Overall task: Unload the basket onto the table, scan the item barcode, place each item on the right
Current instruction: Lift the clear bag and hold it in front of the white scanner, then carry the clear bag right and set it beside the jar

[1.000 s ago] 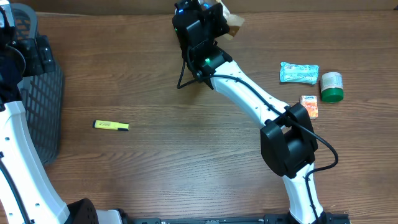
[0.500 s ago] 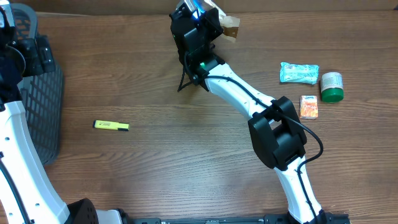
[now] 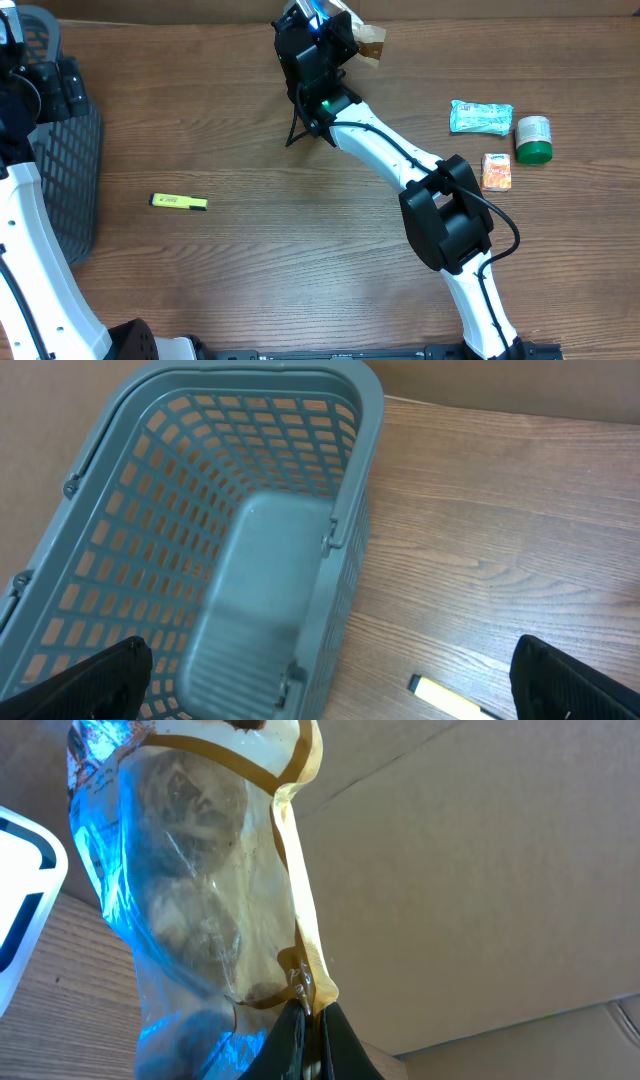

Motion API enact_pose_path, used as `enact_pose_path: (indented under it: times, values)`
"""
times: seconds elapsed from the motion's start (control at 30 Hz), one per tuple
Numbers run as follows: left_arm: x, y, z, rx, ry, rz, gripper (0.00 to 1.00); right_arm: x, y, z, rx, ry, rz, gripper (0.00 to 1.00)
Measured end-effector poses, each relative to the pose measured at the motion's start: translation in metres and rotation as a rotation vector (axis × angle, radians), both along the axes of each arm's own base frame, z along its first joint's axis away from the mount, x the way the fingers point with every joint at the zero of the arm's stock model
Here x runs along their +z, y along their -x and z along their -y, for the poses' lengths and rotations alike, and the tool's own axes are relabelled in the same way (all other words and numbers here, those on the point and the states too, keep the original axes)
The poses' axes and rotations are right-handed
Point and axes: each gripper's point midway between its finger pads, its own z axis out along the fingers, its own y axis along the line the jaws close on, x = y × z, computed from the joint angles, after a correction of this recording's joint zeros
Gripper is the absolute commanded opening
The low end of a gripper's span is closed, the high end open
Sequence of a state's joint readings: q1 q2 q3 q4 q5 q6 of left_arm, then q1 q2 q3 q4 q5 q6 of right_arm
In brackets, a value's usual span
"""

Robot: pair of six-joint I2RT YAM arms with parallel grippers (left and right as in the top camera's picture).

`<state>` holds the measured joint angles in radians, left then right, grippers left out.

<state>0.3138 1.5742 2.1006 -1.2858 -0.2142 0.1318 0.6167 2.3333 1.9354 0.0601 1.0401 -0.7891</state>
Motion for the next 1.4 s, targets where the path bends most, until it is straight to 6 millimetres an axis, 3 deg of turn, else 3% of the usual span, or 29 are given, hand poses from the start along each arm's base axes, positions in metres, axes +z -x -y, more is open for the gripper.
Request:
enact_pose_path:
  times: [0.33,0.57,0.73,0.9,1.0,1.1,1.2,1.4]
  values:
    - [0.0,0.0,0.0,0.0,0.0,0.0,1.0,-0.004,0.001,0.0,-0.028,-0.001,0.018,0.04]
    - [0.0,0.0,0.0,0.0,0.0,0.0,1.0,-0.001,0.015,-0.011,-0.054,-0.007,0.032,0.04]
    - [0.0,0.0,0.0,0.0,0.0,0.0,1.0,0.02,0.037,-0.006,-0.054,-0.013,-0.026,0.04]
    - [0.0,0.0,0.0,0.0,0.0,0.0,1.0,0.072,0.095,0.03,-0.016,-0.15,-0.171,0.04]
    - [0.0,0.0,0.0,0.0,0.0,-0.001,1.0,0.111,0.133,0.056,0.023,-0.391,-0.207,0.04]
    - [0.0,0.0,0.0,-0.001,0.0,0.0,1.0,0.133,0.164,0.097,0.006,-0.653,-0.249,0.04]
    - [0.0,0.0,0.0,-0.001,-0.001,-0.001,1.0,0.132,0.18,0.138,-0.054,-0.842,-0.316,0.04]
    - [0.0,0.0,0.0,-0.002,-0.002,-0.001,1.0,0.084,0.194,0.216,-0.29,-1.124,-0.491,0.04]
